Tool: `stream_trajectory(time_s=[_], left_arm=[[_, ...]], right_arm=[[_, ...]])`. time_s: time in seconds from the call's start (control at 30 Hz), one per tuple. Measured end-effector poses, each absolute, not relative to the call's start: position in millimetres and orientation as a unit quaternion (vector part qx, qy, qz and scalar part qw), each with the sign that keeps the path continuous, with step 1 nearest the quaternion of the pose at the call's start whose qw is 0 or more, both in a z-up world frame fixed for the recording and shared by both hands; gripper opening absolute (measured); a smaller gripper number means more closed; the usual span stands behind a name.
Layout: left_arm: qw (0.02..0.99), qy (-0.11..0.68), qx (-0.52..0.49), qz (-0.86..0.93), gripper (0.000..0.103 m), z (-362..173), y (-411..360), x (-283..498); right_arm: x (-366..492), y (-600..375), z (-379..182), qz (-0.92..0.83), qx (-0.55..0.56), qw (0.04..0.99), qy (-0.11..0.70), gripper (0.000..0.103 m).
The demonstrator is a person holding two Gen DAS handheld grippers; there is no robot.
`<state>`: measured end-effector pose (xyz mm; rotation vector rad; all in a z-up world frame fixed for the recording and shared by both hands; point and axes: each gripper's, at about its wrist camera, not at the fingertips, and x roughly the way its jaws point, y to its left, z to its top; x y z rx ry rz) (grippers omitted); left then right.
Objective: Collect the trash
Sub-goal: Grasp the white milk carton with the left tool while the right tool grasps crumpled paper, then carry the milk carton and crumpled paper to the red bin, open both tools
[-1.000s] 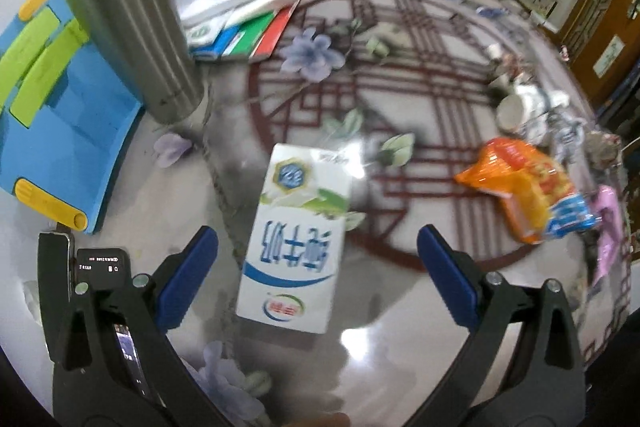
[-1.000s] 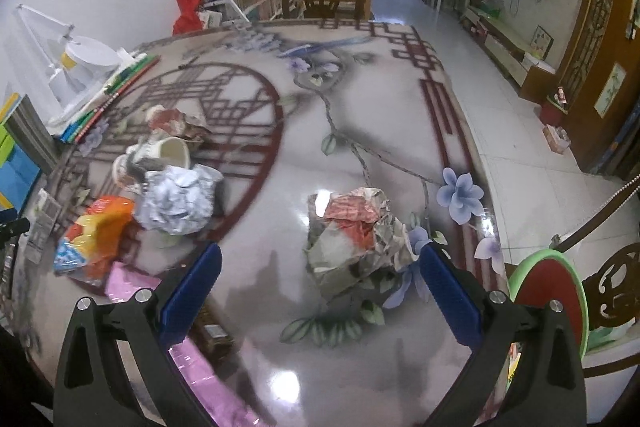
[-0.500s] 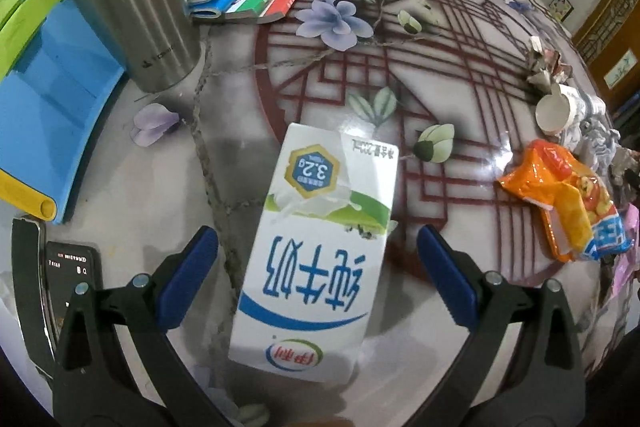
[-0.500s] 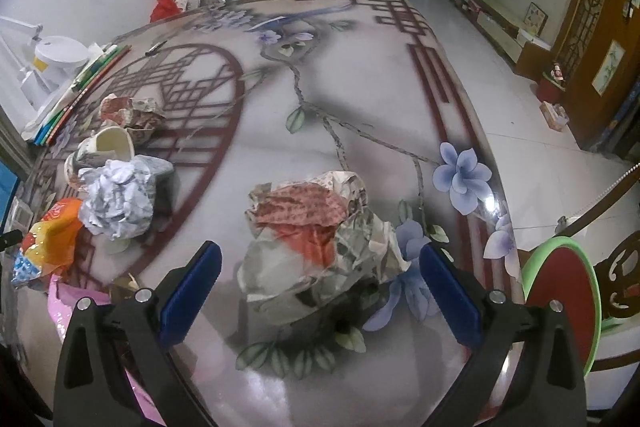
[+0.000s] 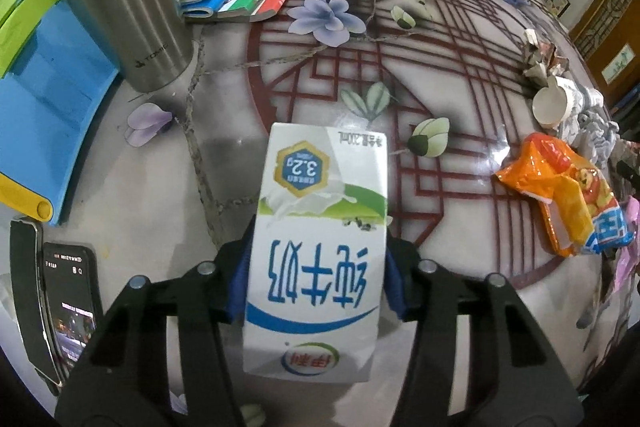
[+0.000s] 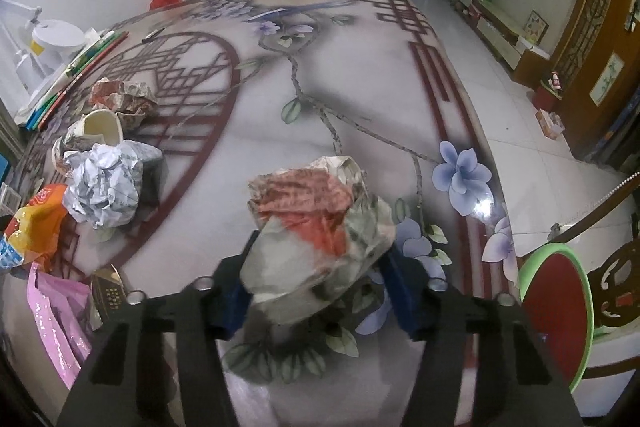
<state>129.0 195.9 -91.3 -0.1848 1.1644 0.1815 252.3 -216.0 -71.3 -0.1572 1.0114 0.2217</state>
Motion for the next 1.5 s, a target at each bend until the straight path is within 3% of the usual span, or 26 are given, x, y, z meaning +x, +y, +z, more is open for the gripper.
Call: stream_trajectory(time_s=[0.23, 0.83, 1.5], left_arm=[[0.831, 0.547, -0.075, 0.070, 0.050, -89, 183, 125], [0.863, 0.502, -0.048, 0.021, 0.050, -27, 133, 101], [0.883, 0.447, -0.011, -0.143, 0.050, 49, -55, 138]], right_arm=[[248, -218, -67, 0.103, -0.069, 0.867, 0.483, 0.042], [201, -229, -11, 0.108, -0.054, 0.884, 0.452, 0.041], [144, -329, 54, 0.054, -0.008, 0.914, 0.401, 0.041]])
